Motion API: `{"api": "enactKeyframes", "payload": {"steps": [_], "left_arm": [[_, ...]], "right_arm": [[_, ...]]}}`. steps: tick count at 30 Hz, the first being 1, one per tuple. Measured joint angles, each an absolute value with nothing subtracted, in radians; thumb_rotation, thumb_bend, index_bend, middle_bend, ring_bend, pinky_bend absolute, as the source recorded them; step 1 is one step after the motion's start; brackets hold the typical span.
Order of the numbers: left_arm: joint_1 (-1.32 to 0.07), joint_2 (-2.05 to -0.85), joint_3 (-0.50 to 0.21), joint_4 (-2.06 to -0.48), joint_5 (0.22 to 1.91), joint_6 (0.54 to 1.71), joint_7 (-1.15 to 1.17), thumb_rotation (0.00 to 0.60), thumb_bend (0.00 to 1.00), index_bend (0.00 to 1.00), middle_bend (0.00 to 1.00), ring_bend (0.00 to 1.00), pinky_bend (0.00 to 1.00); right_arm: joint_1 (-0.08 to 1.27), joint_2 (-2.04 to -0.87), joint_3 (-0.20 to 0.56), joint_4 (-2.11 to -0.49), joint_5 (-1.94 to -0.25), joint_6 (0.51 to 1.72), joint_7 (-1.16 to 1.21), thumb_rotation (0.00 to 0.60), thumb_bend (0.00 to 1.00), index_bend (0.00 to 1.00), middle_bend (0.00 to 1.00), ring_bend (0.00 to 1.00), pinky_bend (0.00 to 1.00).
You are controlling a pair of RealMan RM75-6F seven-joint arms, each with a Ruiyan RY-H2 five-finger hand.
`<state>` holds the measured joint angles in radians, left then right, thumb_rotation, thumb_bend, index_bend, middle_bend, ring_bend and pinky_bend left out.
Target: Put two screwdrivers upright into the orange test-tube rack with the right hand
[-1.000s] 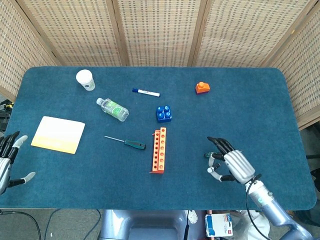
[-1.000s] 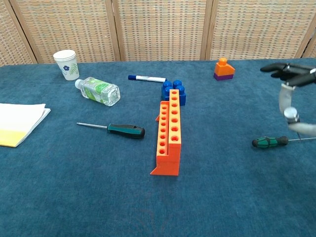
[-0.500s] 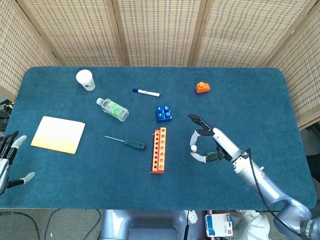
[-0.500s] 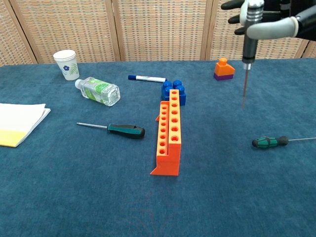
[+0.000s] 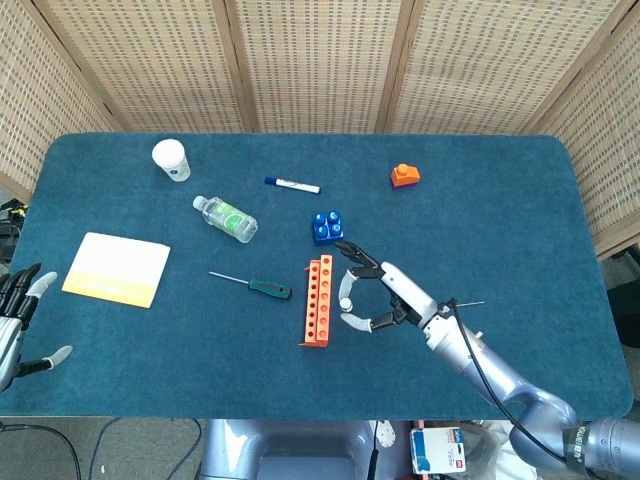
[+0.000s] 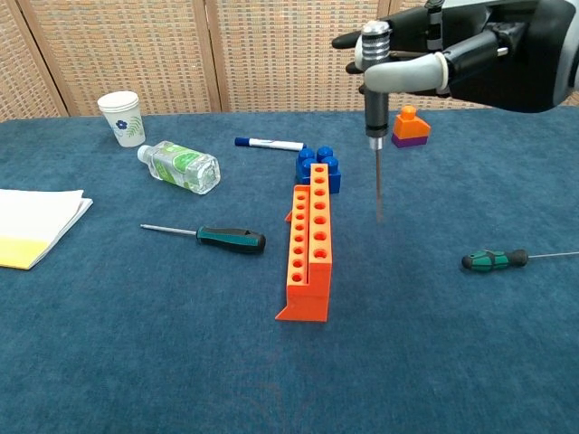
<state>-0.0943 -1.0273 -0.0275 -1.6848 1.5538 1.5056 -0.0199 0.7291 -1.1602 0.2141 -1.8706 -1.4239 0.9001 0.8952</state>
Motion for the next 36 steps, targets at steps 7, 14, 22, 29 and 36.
{"api": "enactKeyframes", "payload": {"steps": [7, 14, 22, 29, 36], "left_arm": [[-0.099, -1.032, -0.027, -1.688, 1.548, 1.493, -0.001, 0.600, 0.00, 0.00, 0.00, 0.00, 0.00], [-0.101, -1.033, -0.028, -1.690, 1.540, 1.486, 0.004, 0.600, 0.00, 0.00, 0.00, 0.00, 0.00], [-0.105, -1.034, -0.029, -1.695, 1.532, 1.476, 0.017, 0.600, 0.00, 0.00, 0.00, 0.00, 0.00], [-0.107, -1.037, -0.029, -1.698, 1.527, 1.470, 0.027, 0.600, 0.00, 0.00, 0.00, 0.00, 0.00], [-0.108, -1.037, -0.028, -1.699, 1.526, 1.469, 0.030, 0.600, 0.00, 0.00, 0.00, 0.00, 0.00]], "right_arm": [[0.753, -1.197, 0.227, -1.882, -1.387, 0.864, 0.892, 0.600, 0.40, 0.59, 0.00, 0.00, 0.00], [0.777, -1.240, 0.251, -1.863, -1.316, 0.841, 0.847, 0.600, 0.41, 0.60, 0.00, 0.00, 0.00], [0.786, -1.267, 0.265, -1.862, -1.275, 0.825, 0.790, 0.600, 0.43, 0.60, 0.00, 0.00, 0.00], [0.792, -1.273, 0.279, -1.869, -1.238, 0.809, 0.753, 0.600, 0.43, 0.60, 0.00, 0.00, 0.00], [0.791, -1.286, 0.286, -1.878, -1.223, 0.803, 0.727, 0.600, 0.43, 0.60, 0.00, 0.00, 0.00]]}}
